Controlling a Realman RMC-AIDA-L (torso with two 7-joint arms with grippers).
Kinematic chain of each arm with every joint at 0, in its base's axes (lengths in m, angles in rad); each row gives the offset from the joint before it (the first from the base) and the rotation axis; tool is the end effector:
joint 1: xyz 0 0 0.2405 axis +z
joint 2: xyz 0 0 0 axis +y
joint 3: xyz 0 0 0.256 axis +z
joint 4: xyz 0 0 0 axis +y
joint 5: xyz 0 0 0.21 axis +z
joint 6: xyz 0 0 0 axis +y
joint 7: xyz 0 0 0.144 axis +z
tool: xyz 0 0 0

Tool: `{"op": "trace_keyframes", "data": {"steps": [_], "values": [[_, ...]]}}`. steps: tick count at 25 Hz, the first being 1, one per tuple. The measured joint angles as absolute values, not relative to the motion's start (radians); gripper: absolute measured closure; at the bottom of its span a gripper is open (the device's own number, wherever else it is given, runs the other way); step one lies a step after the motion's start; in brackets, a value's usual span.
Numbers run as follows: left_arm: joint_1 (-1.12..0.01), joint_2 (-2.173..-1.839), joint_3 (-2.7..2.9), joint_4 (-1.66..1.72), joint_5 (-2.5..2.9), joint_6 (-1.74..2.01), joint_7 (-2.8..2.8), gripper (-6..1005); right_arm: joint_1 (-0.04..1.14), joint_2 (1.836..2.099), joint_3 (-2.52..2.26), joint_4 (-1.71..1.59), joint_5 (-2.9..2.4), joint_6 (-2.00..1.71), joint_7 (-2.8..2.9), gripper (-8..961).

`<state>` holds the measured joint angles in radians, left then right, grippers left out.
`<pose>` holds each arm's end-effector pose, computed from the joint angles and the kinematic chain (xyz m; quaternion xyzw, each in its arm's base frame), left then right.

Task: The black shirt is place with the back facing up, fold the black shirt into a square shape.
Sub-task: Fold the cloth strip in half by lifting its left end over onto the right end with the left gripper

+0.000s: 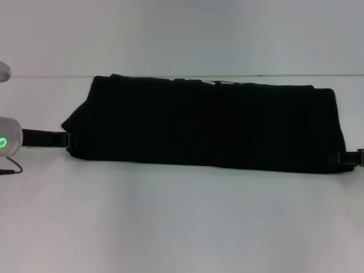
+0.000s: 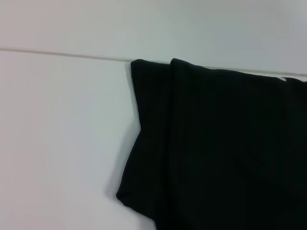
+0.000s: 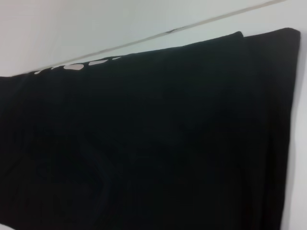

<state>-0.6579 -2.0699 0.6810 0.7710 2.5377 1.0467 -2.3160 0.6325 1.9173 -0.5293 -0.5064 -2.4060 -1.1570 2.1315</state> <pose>-0.3064 0.4041 0.0317 -0.7807 -0.5353 -0.0527 0.3181 0.3478 0.3774 0.0520 -0.7680 0.5775 0.1009 0.2579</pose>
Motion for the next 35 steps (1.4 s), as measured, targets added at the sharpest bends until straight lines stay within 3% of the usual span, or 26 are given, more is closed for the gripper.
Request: {"op": "trace_keyframes", "data": {"steps": [6,12,22,28,35], "values": [[-0.658,-2.069,0.681,0.771,2.538,1.046,-2.316,998,0.636,1.928,-0.531,-0.512,-2.406,-1.141,2.124,354],[-0.658,-2.069,0.681,0.772,2.538,1.045,-2.316,998,0.631,1.930,-0.530,-0.513,-2.400,-1.133,2.101,580],[-0.650,-2.074,0.681,0.778,2.535,1.053,-2.315,999,0.622,1.938,-0.519,-0.514,-2.394,-1.127,2.075,783],[-0.637,-2.078,0.677,0.810,2.532,1.086,-2.315,999,0.618,1.928,-0.498,-0.517,-2.386,-1.152,2.046,926],[-0.609,-2.087,0.671,0.862,2.531,1.128,-2.316,998,0.612,1.922,-0.464,-0.522,-2.379,-1.187,2.006,927]]}}
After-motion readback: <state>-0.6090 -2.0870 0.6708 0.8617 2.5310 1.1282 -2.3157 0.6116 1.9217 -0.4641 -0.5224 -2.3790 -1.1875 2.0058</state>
